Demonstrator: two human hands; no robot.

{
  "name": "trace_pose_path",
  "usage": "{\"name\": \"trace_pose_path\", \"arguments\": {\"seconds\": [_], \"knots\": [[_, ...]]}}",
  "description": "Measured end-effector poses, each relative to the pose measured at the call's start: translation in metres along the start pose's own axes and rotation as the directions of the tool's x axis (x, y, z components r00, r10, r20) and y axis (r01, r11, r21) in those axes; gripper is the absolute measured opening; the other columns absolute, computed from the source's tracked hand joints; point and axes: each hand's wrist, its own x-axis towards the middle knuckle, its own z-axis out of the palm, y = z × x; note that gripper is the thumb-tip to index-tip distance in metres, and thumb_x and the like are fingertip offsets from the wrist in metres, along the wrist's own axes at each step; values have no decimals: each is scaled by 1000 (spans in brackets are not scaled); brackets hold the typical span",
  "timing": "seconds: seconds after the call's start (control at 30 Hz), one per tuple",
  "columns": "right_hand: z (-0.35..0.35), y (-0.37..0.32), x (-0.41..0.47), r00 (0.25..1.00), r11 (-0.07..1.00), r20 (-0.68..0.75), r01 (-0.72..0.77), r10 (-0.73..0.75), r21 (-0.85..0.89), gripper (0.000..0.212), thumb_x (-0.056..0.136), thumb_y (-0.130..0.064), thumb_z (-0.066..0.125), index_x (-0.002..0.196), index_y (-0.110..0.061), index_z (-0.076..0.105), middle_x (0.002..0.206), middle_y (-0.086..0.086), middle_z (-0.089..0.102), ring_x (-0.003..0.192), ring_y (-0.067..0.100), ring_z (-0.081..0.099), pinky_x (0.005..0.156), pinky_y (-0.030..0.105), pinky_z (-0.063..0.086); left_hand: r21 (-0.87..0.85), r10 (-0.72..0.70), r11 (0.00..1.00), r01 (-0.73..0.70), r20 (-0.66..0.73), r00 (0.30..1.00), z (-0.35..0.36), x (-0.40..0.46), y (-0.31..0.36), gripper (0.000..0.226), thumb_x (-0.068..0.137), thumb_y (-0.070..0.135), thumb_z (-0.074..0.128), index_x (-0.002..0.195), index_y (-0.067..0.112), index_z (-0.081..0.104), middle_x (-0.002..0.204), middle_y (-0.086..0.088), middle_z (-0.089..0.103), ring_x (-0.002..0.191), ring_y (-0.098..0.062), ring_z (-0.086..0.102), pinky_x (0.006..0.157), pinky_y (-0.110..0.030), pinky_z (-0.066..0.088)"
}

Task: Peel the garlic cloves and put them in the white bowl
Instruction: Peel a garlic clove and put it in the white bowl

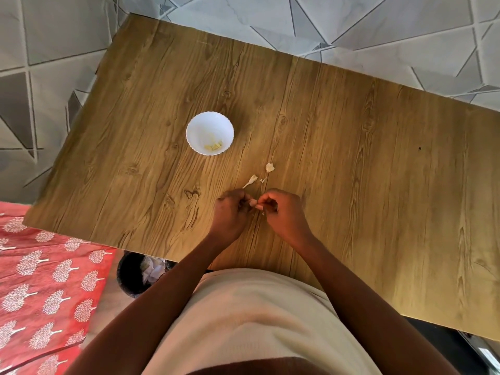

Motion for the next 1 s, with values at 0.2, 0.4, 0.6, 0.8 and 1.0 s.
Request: {"name": "trace_pose_path", "arguments": {"seconds": [0.2, 0.4, 0.6, 0.8, 1.0], "knots": [[5, 6, -1, 980, 974, -92, 158, -174, -161, 17, 85, 4, 65, 94, -9, 71, 90, 3, 66, 84, 17, 62, 70, 34, 54, -123, -183, 975, 186, 35, 983, 4, 4, 10, 19, 92, 21, 53, 78, 22, 65, 69, 10, 61, 69, -5, 53, 80, -41, 44], [4, 1, -1, 976, 994, -187, 113, -112, -9, 17, 86, 8, 67, 92, -8, 72, 87, 0, 69, 83, 9, 63, 72, 15, 45, -334, -235, 915, 226, 14, 972, -9, 5, 20, 13, 97, 6, 64, 89, 9, 74, 80, 0, 70, 75, -6, 62, 73, -25, 48], [6, 0, -3, 985, 993, -162, 72, -56, 93, 10, 91, 0, 70, 94, -10, 72, 88, -2, 70, 85, 4, 64, 73, 11, 44, -420, -210, 885, 200, 22, 977, -21, -3, 16, 11, 88, 9, 78, 99, 4, 78, 93, -3, 78, 88, -9, 72, 82, -20, 57], [8, -1, -2, 980, 991, -165, 125, -115, 50, 10, 90, -6, 73, 93, -15, 71, 87, -4, 69, 83, 6, 61, 70, 18, 44, -407, -160, 897, 170, 60, 985, -25, -3, 13, 11, 91, 10, 75, 98, 2, 79, 92, -8, 78, 85, -14, 72, 79, -22, 56], [10, -1, 0, 984, 991, -132, 126, -120, 40, 8, 91, -5, 71, 93, -13, 71, 87, -2, 70, 82, 7, 62, 69, 16, 45, -308, -121, 941, 138, 72, 990, -25, -4, 11, 7, 96, 15, 71, 95, 14, 78, 85, 3, 76, 77, -12, 68, 70, -25, 53]]}}
